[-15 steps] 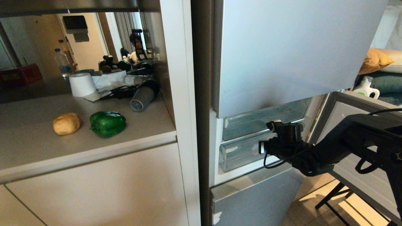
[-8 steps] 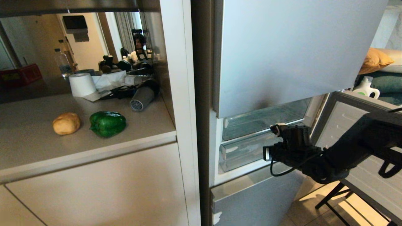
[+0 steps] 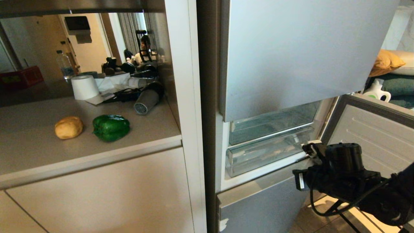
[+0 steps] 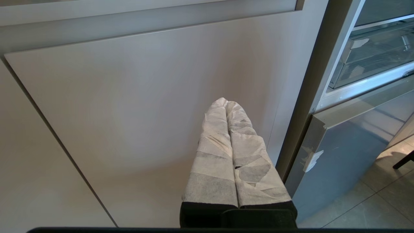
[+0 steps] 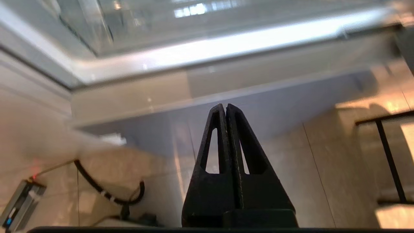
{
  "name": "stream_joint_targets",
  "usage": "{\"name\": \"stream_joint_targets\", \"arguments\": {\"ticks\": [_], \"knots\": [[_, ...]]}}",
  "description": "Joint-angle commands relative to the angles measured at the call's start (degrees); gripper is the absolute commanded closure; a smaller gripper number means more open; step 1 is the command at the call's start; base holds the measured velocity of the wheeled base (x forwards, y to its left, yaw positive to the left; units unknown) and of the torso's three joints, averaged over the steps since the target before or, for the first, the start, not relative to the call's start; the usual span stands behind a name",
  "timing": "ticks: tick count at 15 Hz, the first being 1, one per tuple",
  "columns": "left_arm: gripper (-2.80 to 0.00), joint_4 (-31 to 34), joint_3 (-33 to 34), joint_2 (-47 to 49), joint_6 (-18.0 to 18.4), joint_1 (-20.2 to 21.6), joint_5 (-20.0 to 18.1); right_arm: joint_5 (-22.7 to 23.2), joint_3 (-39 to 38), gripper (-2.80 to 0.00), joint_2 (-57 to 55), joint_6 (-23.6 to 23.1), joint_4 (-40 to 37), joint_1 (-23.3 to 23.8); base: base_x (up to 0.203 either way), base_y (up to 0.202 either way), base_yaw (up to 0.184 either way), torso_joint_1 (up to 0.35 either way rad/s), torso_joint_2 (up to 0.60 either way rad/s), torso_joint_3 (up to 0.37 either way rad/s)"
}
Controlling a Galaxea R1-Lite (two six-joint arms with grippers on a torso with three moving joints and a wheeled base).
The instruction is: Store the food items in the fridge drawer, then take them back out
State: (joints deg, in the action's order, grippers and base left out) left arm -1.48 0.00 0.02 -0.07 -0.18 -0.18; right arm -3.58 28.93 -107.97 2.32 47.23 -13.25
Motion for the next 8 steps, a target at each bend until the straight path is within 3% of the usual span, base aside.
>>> {"name": "stream_joint_targets", "arguments": {"ticks": [1, 8], "knots": [[0.0, -0.02, 0.62, -0.11, -0.01, 0.01, 0.01, -0.1, -3.94, 0.0, 4.42, 0.15, 0.29, 0.22, 0.0, 0.0, 0.0, 0.0, 0.0, 0.0], [0.0, -0.02, 0.62, -0.11, -0.01, 0.01, 0.01, -2.63, -16.0, 0.0, 28.25, 0.02, 0.24, 2.58, 0.0, 0.0, 0.0, 0.0, 0.0, 0.0]]}}
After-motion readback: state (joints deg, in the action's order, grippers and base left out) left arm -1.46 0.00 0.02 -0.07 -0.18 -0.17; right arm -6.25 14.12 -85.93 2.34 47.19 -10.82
